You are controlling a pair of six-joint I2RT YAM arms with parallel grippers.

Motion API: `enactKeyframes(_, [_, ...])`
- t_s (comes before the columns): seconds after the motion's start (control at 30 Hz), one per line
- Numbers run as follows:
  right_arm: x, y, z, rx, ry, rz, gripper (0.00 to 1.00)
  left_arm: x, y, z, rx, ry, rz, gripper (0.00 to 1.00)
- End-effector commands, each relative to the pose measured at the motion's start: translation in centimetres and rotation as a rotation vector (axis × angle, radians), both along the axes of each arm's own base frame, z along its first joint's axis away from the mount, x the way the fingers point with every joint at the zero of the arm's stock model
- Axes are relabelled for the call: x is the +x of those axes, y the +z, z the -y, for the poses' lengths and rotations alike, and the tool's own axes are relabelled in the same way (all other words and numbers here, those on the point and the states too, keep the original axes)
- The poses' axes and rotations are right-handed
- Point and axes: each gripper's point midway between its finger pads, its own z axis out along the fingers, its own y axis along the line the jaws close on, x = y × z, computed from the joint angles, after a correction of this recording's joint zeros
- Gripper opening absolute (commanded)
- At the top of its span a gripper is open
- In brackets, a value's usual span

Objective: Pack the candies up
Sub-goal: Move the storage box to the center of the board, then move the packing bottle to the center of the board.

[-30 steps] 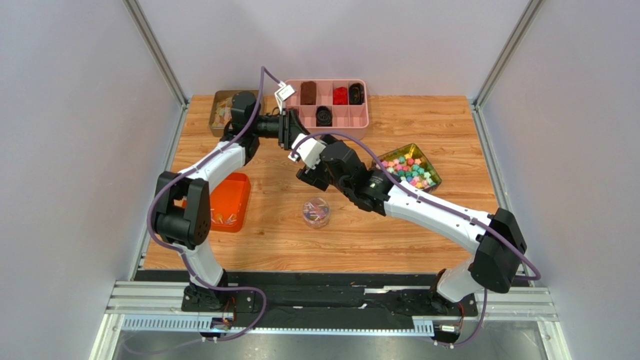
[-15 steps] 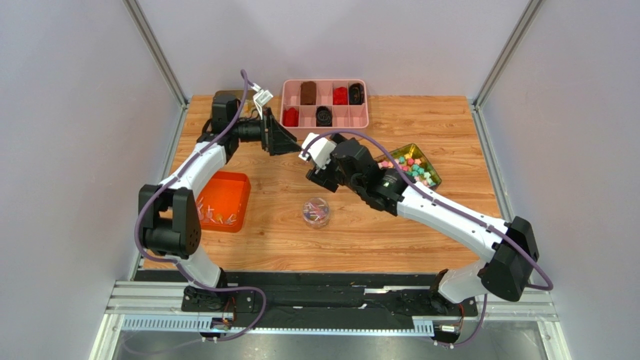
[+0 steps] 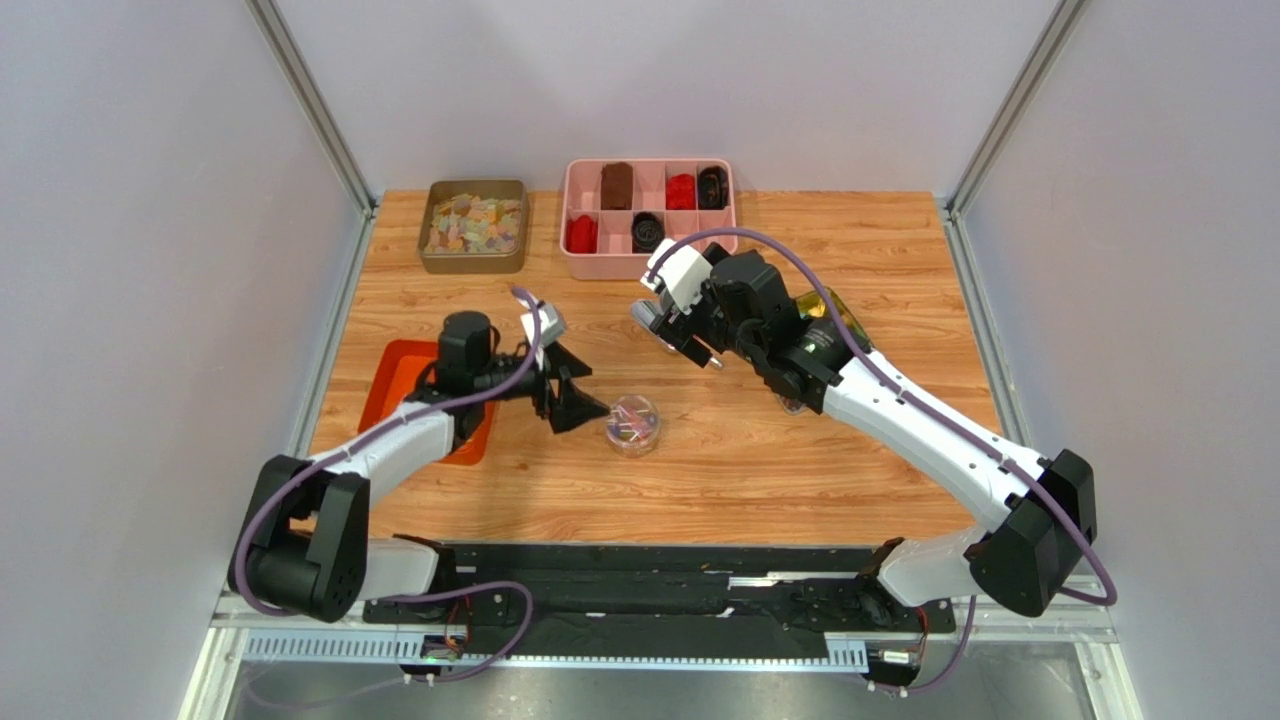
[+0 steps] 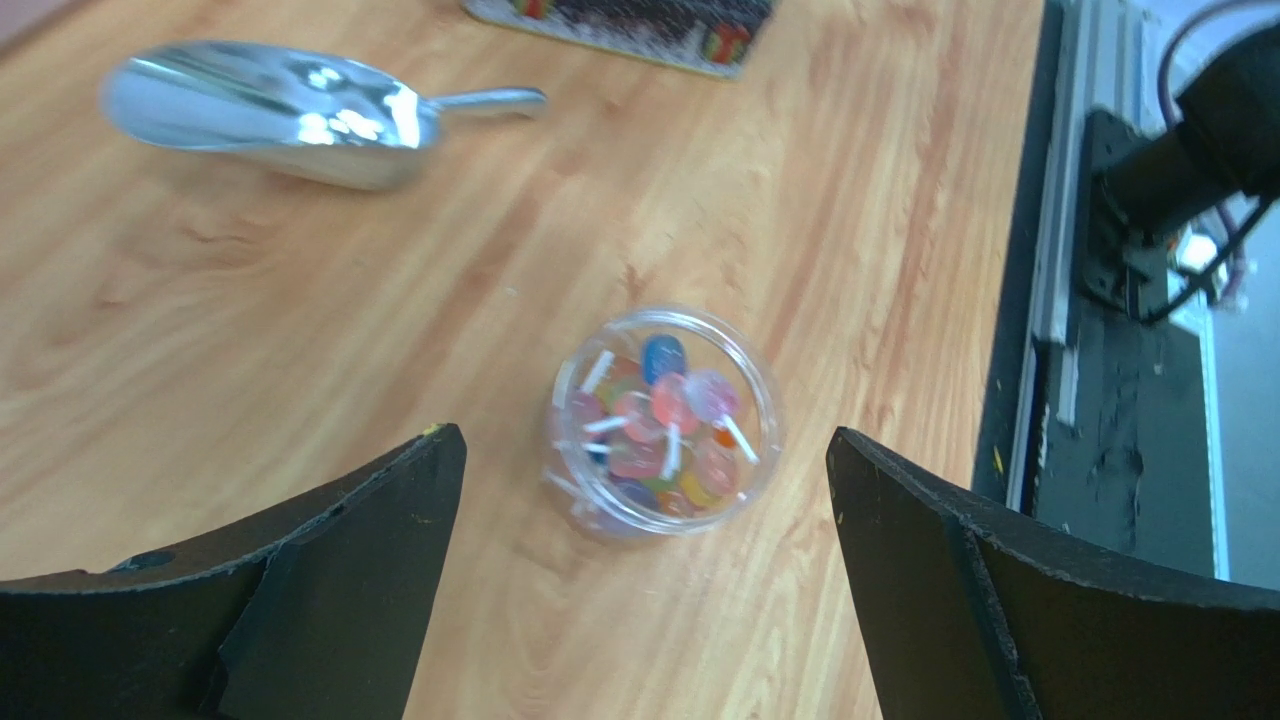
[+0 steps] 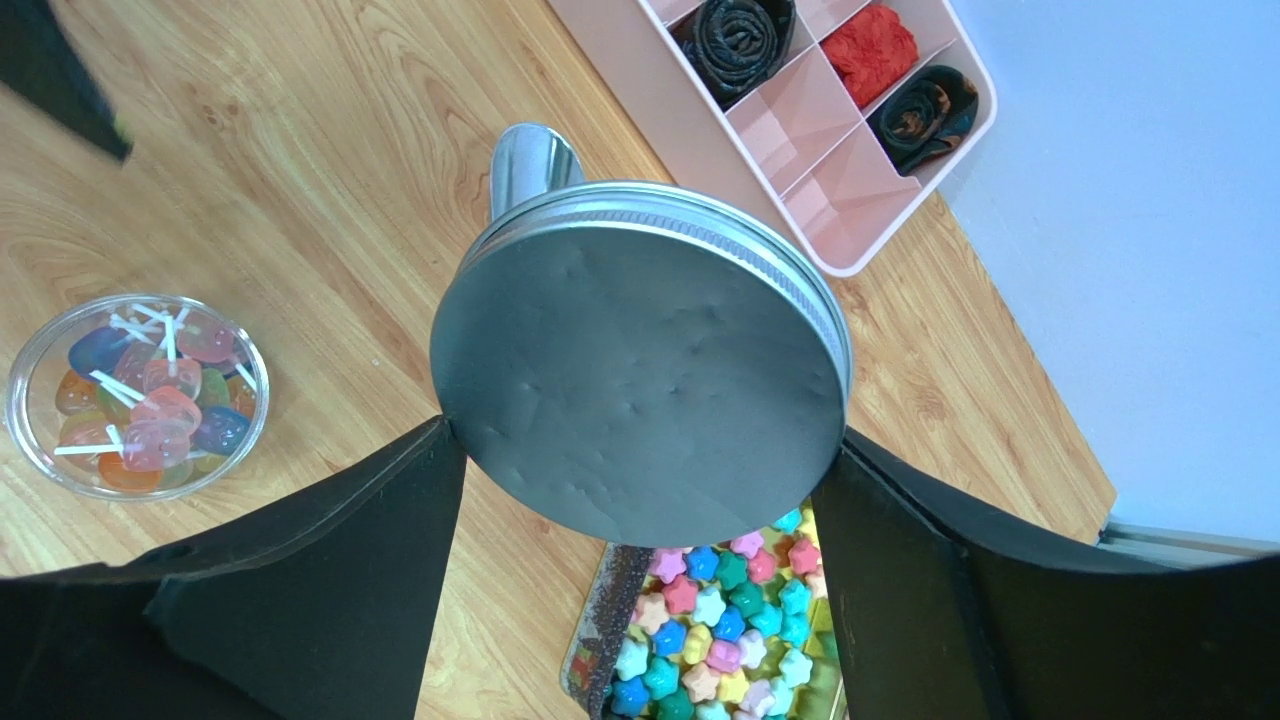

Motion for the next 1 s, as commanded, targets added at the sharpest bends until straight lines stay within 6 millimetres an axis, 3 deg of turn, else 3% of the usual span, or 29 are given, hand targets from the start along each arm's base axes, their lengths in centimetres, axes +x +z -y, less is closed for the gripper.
enactKeyframes(0.0, [0.0, 3.1, -0.1, 0.065, 0.007, 0.045, 0.41, -0.5, 1.7, 1.6, -0.037, -0.025, 0.237, 0.99])
enactKeyframes(0.17, [0.1, 3.1, 0.0, 0.050, 0.010, 0.055, 0.41, -1.3, -1.0, 1.4, -0.013, -0.025, 0.256, 0.99])
enactKeyframes(0.57, [-0.9, 3.8, 0.9, 0.059, 0.013, 0.069, 0.42, -3.9, -4.4, 2.8, -0.019, -0.101, 0.167, 0.99])
enactKeyframes(0.83, [-0.1, 4.9, 1.5, 0.019, -0.029, 0.095, 0.43, -3.0, -7.6, 4.1, 0.045, -0.023, 0.141, 0.99])
enactKeyframes(0.97, [0.2, 5.0, 1.4, 0.015, -0.034, 0.091, 0.44, -3.1, -8.1, 4.8, 0.056, -0.021, 0.161, 0.99])
